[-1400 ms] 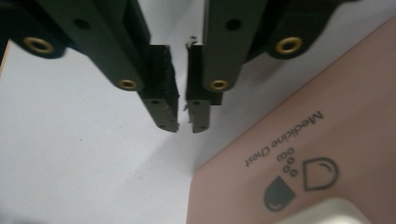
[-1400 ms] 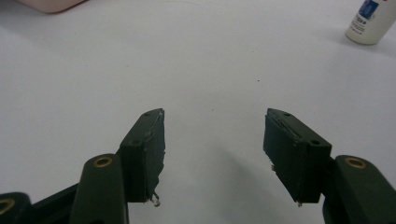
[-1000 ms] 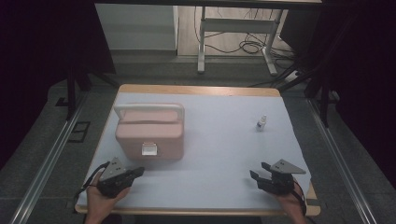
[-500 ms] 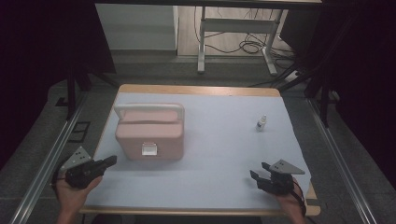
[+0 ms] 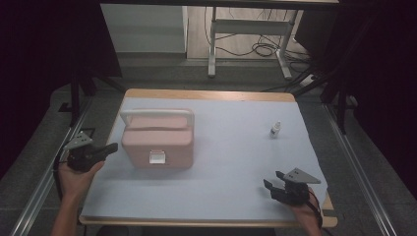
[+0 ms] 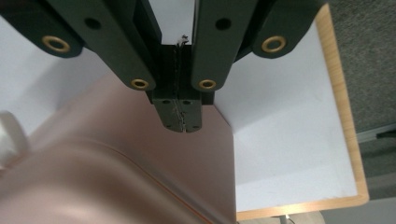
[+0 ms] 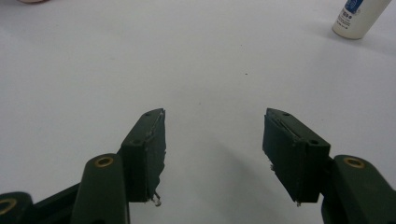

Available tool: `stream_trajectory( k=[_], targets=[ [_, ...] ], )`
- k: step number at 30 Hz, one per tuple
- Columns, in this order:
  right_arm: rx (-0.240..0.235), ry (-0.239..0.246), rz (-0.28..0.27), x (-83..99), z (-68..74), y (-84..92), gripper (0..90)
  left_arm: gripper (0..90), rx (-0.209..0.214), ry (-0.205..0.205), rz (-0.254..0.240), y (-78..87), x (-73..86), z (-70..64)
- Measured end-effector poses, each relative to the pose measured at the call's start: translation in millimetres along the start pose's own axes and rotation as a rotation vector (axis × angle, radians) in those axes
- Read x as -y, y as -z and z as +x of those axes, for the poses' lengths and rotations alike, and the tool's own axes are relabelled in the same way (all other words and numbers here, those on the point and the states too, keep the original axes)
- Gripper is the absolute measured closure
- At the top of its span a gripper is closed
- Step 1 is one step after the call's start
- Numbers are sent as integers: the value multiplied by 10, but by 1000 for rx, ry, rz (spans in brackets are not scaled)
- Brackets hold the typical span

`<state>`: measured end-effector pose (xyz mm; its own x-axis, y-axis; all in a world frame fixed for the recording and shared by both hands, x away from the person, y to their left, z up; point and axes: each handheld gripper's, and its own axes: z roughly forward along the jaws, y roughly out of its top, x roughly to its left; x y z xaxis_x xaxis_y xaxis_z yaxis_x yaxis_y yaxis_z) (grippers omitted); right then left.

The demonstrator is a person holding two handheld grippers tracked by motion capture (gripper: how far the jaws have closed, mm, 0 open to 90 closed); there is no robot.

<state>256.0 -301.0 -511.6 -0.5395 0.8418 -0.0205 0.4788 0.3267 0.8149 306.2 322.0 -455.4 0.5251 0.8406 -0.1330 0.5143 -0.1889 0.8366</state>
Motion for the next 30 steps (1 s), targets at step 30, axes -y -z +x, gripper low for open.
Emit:
stream_trajectory(
  k=[30],
  targets=[
    [3,14,3,-5,29,-21,392,900,71,20,100,-781,-171,-164]
  ],
)
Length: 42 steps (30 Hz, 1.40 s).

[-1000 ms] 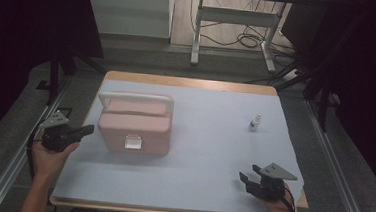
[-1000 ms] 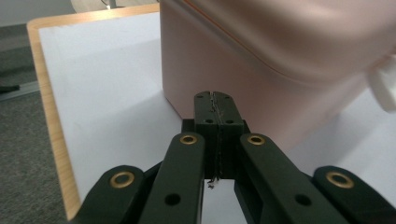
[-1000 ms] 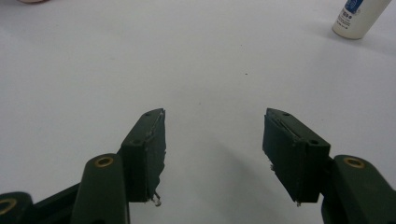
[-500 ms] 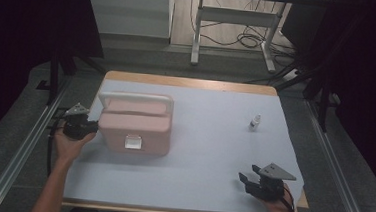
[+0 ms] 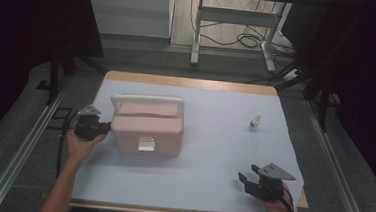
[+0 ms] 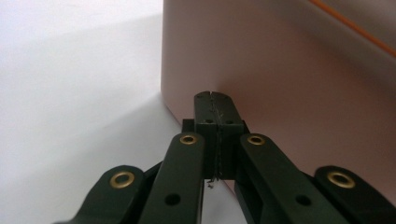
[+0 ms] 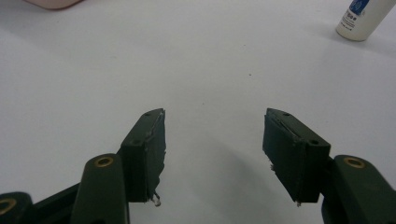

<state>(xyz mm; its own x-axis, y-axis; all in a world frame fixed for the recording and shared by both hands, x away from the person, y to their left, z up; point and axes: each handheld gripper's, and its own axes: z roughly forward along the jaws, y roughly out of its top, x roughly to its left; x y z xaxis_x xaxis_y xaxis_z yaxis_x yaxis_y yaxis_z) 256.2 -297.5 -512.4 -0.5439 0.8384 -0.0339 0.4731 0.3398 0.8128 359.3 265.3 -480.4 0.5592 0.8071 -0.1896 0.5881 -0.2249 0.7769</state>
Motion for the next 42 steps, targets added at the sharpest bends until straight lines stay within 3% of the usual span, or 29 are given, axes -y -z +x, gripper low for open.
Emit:
stream_trajectory(
  k=[6,14,30,36,37,42],
  targets=[
    [1,1,0,4,-6,4,392,900,29,-35,11,-156,-82,-197],
    [2,3,2,5,-1,-1,390,900,56,-55,17,-312,-173,-348],
    [0,10,5,5,6,-4,389,900,87,-88,43,-610,-385,-574],
    [1,8,4,7,1,-4,389,900,99,-91,41,-661,-405,-646],
    [1,11,5,6,4,-5,389,900,117,-80,34,-678,-404,-650],
    [2,10,4,5,5,-4,388,898,110,-71,26,-694,-404,-652]
  ],
)
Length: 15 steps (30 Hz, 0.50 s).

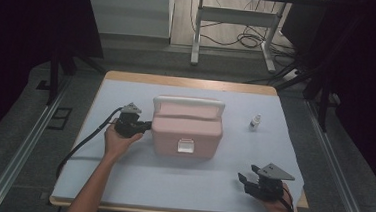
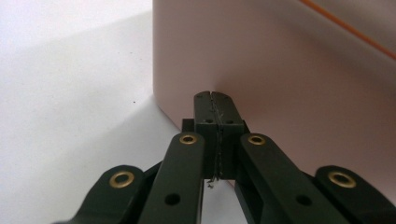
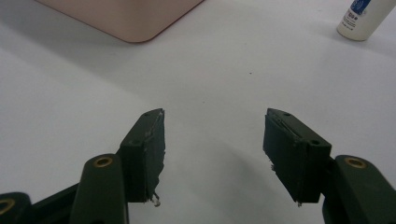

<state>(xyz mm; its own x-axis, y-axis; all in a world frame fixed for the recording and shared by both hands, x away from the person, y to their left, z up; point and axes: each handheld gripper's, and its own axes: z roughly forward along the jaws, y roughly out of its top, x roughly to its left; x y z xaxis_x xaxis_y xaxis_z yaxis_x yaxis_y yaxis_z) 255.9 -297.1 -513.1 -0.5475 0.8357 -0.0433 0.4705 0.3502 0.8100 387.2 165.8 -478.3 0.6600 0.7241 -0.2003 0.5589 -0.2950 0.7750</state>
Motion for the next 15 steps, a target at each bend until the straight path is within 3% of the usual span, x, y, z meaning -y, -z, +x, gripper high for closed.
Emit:
stream_trajectory(
  k=[5,9,15],
  targets=[
    [1,0,-1,2,-2,3,387,851,-15,-9,-2,18,7,-1],
    [1,-3,-4,2,-10,15,388,814,-43,-32,-18,123,33,-38],
    [4,-4,-9,-2,-17,29,388,745,-29,-10,-60,352,208,-50]
  ],
)
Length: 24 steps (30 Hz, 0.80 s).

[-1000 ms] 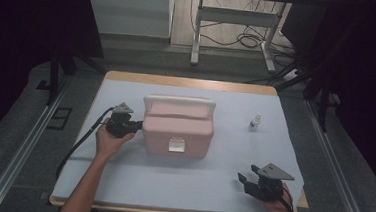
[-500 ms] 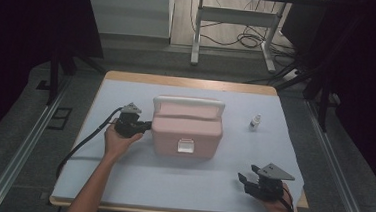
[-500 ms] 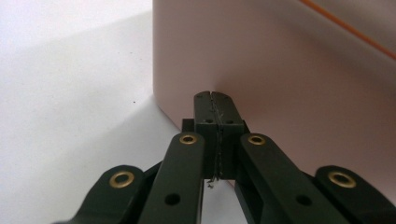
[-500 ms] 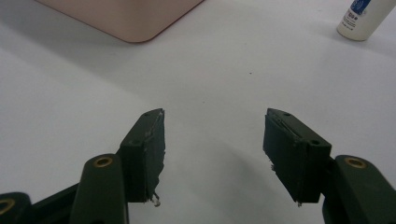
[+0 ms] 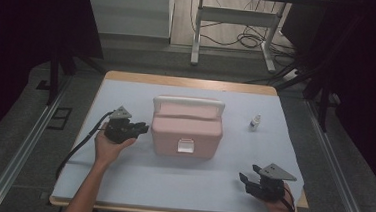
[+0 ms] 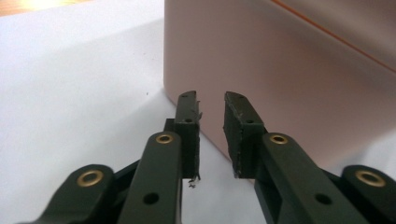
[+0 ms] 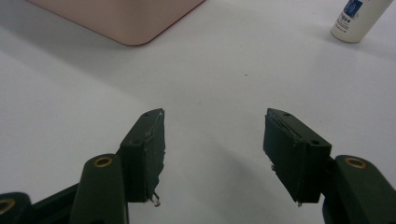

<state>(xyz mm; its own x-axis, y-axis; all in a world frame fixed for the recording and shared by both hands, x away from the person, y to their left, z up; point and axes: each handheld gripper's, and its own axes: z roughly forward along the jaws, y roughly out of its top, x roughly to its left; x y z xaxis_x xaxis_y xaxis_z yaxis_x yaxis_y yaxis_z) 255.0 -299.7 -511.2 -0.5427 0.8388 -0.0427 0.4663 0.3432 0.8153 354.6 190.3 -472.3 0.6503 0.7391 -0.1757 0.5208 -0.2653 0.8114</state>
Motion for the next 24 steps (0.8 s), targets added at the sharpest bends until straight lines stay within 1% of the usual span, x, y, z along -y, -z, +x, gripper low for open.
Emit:
stream_trajectory(
  k=[1,2,3,4,5,6,7,8,9,10,14,16,17,18,19,21,22,24],
  targets=[
    [0,0,-1,-1,2,-1,388,731,0,0,0,0,0,0],
    [0,0,0,-2,4,-2,388,716,6,5,0,65,71,-12],
    [0,0,0,-2,4,-2,388,707,6,5,0,65,71,-12],
    [-1,0,4,-2,9,-8,387,695,8,1,1,122,141,-31],
    [-1,0,4,-2,9,-8,387,687,8,1,1,122,141,-31],
    [-1,2,5,-1,13,-15,386,679,8,3,-1,174,207,-54],
    [-1,3,5,-1,14,-15,387,669,8,3,-1,174,207,-54],
    [-2,3,5,-1,15,-16,387,659,5,-3,1,196,236,-73],
    [-2,3,5,-1,15,-16,387,659,12,-2,0,220,271,-95],
    [-1,3,4,-2,16,-14,386,639,15,-5,0,239,297,-115],
    [-1,3,3,-2,15,-10,387,612,20,-16,-1,297,399,-193],
    [-3,1,3,-1,11,-8,386,602,21,-31,15,299,444,-225],
    [-2,0,3,-1,9,-8,386,590,23,-39,36,291,454,-235],
    [-2,-1,4,0,6,-10,386,569,17,-49,50,291,463,-243],
    [-2,-1,4,0,6,-10,386,569,11,-52,52,295,472,-249],
    [-3,2,5,1,6,-11,385,562,18,-53,54,306,501,-264],
    [-4,2,3,1,7,-8,385,551,12,-65,64,314,519,-281],
    [-4,2,2,0,6,-7,385,548,11,-68,68,318,528,-291]
  ],
)
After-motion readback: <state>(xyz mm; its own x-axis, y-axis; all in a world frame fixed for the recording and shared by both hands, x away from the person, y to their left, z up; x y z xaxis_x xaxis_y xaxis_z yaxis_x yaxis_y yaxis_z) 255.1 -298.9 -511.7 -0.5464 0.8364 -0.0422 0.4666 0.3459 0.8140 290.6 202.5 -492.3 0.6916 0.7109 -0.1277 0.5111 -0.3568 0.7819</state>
